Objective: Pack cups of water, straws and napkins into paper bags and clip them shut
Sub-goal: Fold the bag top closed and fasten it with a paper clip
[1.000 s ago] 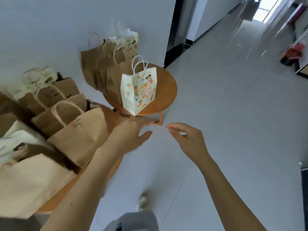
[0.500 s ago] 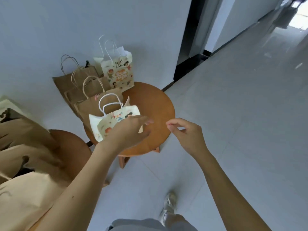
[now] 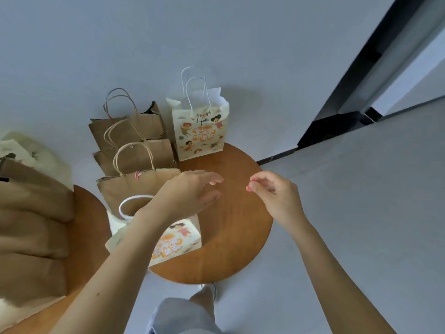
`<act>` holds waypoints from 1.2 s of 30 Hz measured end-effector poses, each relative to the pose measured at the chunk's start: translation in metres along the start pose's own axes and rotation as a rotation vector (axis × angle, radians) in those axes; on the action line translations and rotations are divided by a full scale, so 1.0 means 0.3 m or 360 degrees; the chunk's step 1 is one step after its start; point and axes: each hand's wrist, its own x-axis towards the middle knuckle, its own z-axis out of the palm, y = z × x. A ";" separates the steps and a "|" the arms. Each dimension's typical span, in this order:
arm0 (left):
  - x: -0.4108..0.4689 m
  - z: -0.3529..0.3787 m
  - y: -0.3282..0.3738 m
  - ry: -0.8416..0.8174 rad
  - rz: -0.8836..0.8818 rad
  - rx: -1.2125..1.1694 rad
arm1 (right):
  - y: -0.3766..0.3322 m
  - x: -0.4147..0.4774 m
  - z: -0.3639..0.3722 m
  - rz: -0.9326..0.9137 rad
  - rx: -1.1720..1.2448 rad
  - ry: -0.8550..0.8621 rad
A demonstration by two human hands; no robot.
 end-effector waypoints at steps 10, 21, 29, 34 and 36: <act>0.431 -0.073 -0.163 -0.0029 -0.0247 -0.0141 | 0.053 0.552 0.001 0.0024 0.0032 -0.0215; 0.738 -0.076 -0.364 0.0110 -0.0655 -0.0197 | 0.143 1.051 0.135 -0.0115 0.0111 -0.0517; 0.931 -0.024 -0.523 0.0483 -0.0677 0.0075 | 0.219 1.229 0.276 -0.0374 -0.0085 -0.0334; 0.990 0.021 -0.631 0.0559 -0.0733 0.0327 | 0.217 1.287 0.353 -0.0604 -0.0146 -0.0257; 1.003 0.028 -0.664 0.0492 -0.0778 0.0418 | 0.220 1.301 0.376 -0.0616 -0.0156 -0.0275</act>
